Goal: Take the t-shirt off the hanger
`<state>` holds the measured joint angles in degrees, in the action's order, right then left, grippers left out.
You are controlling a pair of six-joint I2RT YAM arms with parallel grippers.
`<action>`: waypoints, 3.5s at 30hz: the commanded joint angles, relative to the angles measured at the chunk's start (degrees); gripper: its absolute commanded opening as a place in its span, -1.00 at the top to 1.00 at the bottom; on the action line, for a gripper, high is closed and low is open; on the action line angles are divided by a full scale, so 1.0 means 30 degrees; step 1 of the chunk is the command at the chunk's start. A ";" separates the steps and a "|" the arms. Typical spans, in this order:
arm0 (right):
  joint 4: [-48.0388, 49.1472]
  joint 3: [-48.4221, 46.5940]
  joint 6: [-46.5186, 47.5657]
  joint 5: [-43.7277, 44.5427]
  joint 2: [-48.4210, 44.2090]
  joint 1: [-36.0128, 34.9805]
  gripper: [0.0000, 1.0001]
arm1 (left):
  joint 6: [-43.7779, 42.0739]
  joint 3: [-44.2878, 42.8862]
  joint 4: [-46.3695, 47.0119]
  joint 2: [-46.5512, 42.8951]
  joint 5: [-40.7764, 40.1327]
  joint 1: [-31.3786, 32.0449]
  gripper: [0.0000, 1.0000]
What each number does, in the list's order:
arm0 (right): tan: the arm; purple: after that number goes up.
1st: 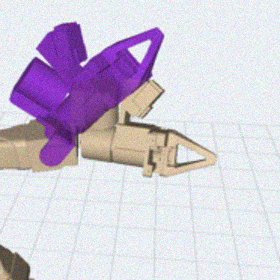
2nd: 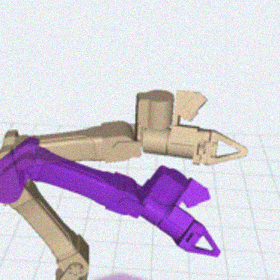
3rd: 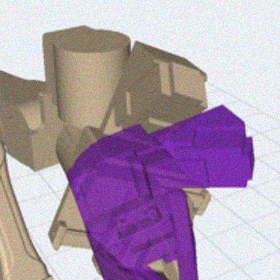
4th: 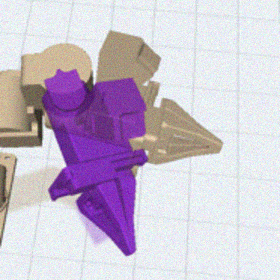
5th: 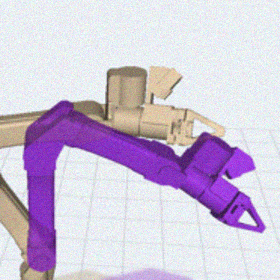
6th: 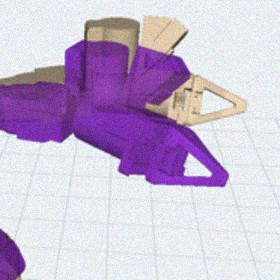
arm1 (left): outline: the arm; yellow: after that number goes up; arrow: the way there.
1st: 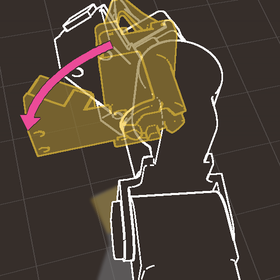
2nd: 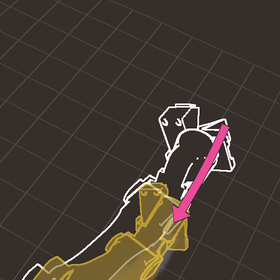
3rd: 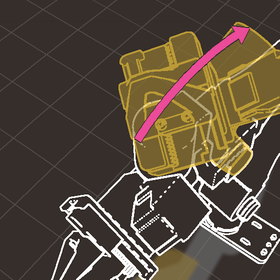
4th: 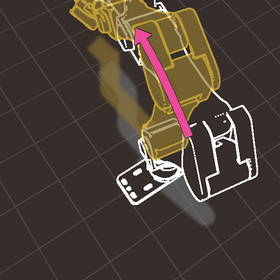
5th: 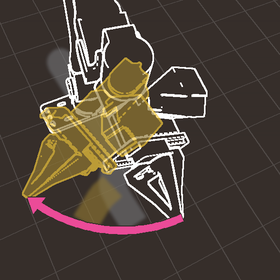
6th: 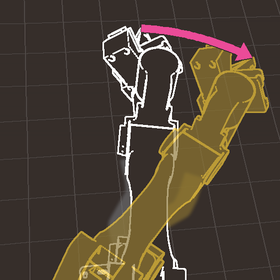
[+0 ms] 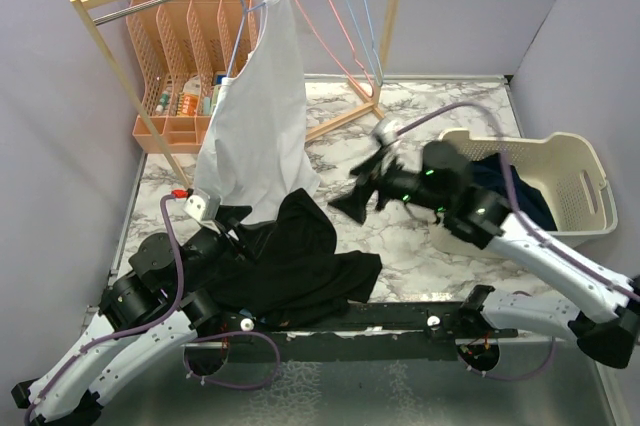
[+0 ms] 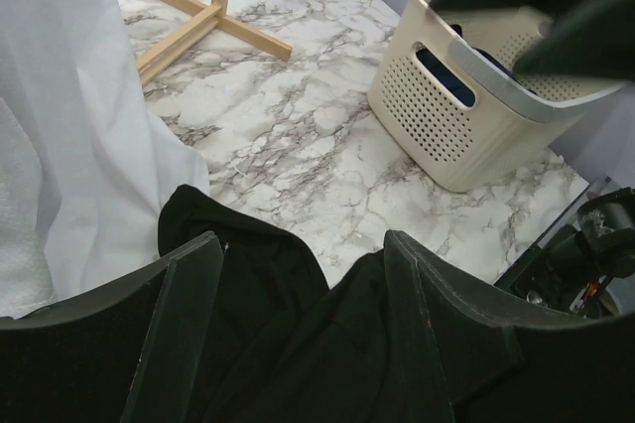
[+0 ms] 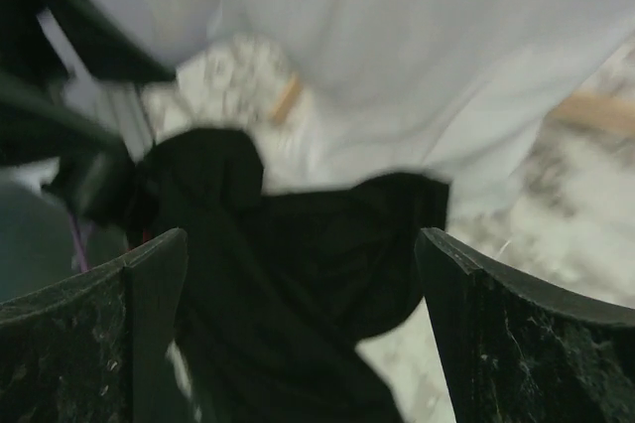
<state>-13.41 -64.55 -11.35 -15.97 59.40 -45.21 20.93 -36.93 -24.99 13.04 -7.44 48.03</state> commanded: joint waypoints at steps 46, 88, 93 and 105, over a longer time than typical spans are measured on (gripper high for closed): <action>-0.0957 0.2493 -0.0625 0.4197 1.3128 -0.8157 0.98 | 0.1059 -0.0201 -0.0713 -0.2490 -0.3922 -0.0036 -0.34; -1.0295 -1.1661 -0.5925 2.2834 -0.1886 0.7420 0.98 | 0.0978 -0.0171 -0.0626 -0.2145 -0.3600 -0.0027 -0.34; -0.9787 -0.9758 -0.4947 2.3384 -0.3058 0.7402 0.98 | 0.0939 -0.0171 -0.0604 -0.2034 -0.3474 -0.0026 -0.34; -1.0707 -0.3506 -0.7831 2.3378 -0.2223 0.7408 0.98 | 0.1001 -0.0170 -0.0634 -0.2291 -0.3554 -0.0023 -0.34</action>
<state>-44.99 -79.09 -29.89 52.42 51.70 -23.07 23.70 -36.93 -27.57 6.44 -18.26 48.03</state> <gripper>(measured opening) 0.098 0.673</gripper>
